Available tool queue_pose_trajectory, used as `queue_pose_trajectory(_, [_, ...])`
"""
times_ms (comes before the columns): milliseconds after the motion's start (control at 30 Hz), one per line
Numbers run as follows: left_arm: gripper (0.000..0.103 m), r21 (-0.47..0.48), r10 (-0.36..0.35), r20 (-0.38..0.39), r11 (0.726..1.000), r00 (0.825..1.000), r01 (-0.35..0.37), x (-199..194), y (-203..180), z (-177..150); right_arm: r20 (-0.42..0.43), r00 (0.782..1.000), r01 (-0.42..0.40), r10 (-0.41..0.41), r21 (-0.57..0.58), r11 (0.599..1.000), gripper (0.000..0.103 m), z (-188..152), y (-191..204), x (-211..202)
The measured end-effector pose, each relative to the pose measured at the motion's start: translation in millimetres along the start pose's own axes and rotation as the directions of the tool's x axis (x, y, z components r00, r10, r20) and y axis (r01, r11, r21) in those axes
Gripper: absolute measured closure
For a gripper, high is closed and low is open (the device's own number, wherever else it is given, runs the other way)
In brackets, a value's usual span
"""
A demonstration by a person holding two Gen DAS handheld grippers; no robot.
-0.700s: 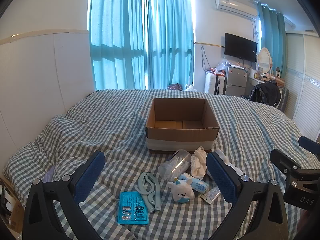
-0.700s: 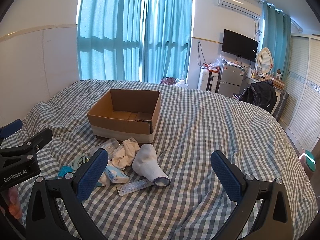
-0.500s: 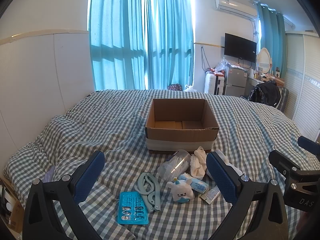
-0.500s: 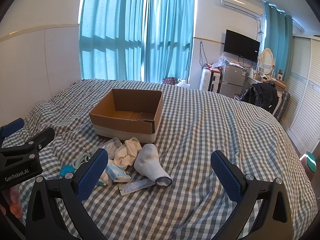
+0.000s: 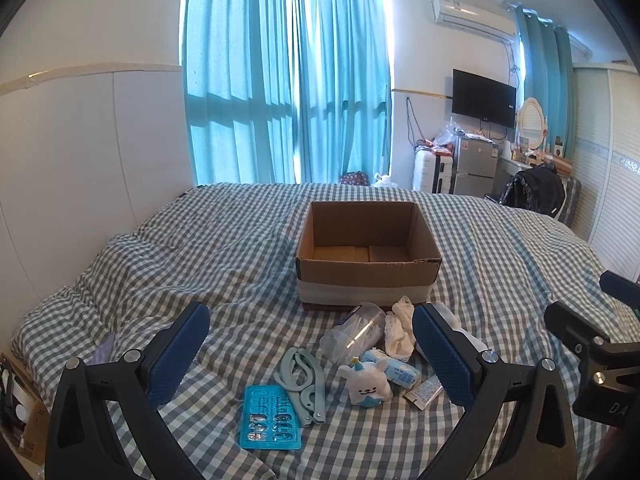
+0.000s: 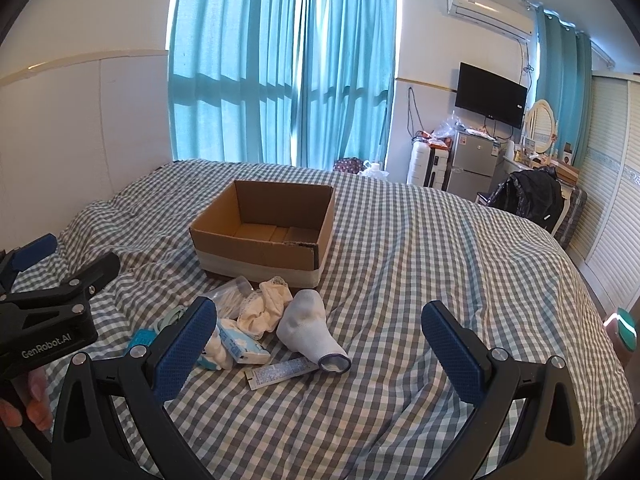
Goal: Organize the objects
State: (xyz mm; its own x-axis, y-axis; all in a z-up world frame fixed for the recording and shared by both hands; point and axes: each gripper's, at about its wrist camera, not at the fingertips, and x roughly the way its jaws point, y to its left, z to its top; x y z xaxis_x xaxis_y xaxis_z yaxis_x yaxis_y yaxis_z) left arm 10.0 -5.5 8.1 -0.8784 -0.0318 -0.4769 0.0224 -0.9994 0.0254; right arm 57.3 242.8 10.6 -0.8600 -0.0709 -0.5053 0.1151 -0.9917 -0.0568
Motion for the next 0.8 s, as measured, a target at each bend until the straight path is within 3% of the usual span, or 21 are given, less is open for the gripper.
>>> queue_pose_trajectory(533, [0.000,-0.004,0.015,-0.066,1.000,0.998,-0.015,12,10,-5,0.001,1.000,-0.011,0.011,0.007,1.000,0.000,1,-6,-3])
queue_pose_trajectory(800, [0.000,0.008,0.048,-0.183,0.999,0.982,-0.047,46,26,-27,-0.088,0.996,-0.013,0.013,0.008,1.000,0.004,-9,-13,33])
